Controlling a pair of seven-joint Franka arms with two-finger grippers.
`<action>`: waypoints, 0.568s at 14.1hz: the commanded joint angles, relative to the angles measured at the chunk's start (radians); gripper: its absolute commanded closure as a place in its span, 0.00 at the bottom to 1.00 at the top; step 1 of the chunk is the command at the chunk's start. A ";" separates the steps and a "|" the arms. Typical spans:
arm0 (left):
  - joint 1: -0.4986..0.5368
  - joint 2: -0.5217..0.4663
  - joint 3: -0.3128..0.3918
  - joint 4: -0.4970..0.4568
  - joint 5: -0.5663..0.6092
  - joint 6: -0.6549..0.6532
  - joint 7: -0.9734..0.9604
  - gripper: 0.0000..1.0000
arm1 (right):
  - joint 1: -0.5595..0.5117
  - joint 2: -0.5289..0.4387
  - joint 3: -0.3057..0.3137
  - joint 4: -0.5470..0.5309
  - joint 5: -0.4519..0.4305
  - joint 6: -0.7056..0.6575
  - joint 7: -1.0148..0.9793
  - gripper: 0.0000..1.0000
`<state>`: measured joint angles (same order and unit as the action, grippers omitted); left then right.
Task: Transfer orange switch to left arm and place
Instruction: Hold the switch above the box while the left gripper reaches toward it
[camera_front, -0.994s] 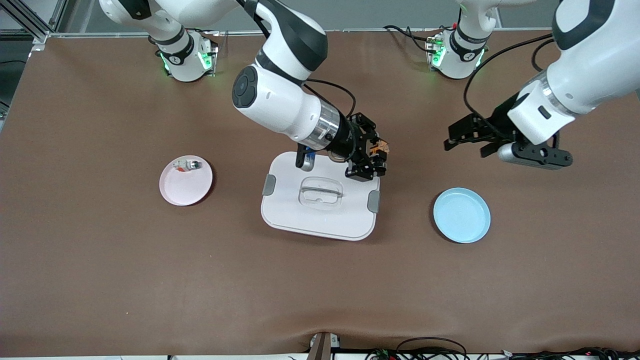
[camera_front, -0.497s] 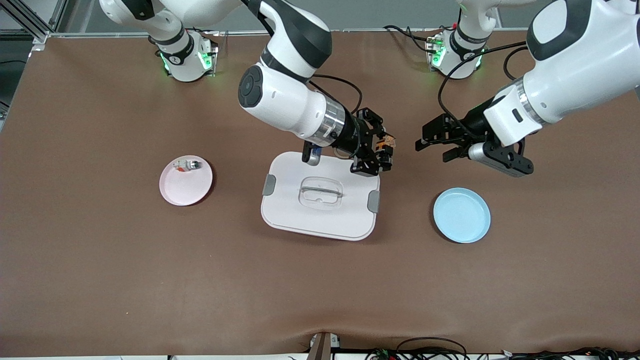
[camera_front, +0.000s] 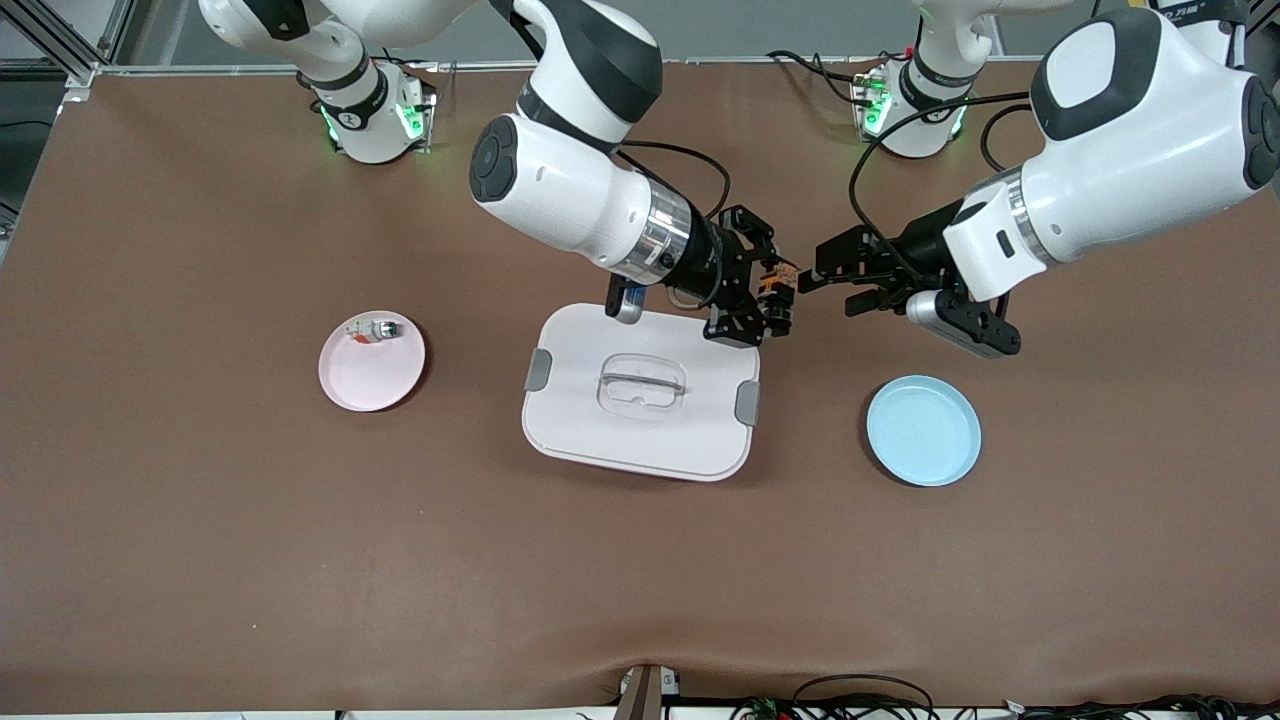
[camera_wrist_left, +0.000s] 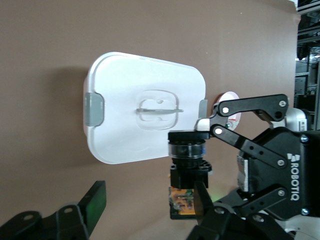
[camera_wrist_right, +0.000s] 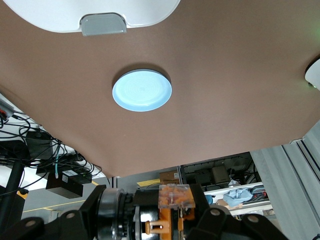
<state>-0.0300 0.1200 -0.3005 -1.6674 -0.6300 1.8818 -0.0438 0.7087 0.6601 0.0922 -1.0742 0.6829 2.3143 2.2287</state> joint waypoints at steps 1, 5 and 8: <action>-0.007 -0.003 -0.002 -0.003 -0.036 0.013 0.015 0.24 | 0.006 0.021 0.003 0.042 0.014 0.001 0.022 1.00; -0.022 0.007 -0.002 0.000 -0.039 0.016 0.012 0.28 | 0.006 0.023 0.003 0.054 0.015 0.005 0.020 1.00; -0.040 0.012 -0.002 0.003 -0.076 0.028 -0.010 0.28 | 0.006 0.023 0.001 0.060 0.015 0.010 0.020 1.00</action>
<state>-0.0502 0.1250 -0.3010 -1.6673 -0.6703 1.8916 -0.0441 0.7088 0.6602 0.0926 -1.0626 0.6830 2.3165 2.2297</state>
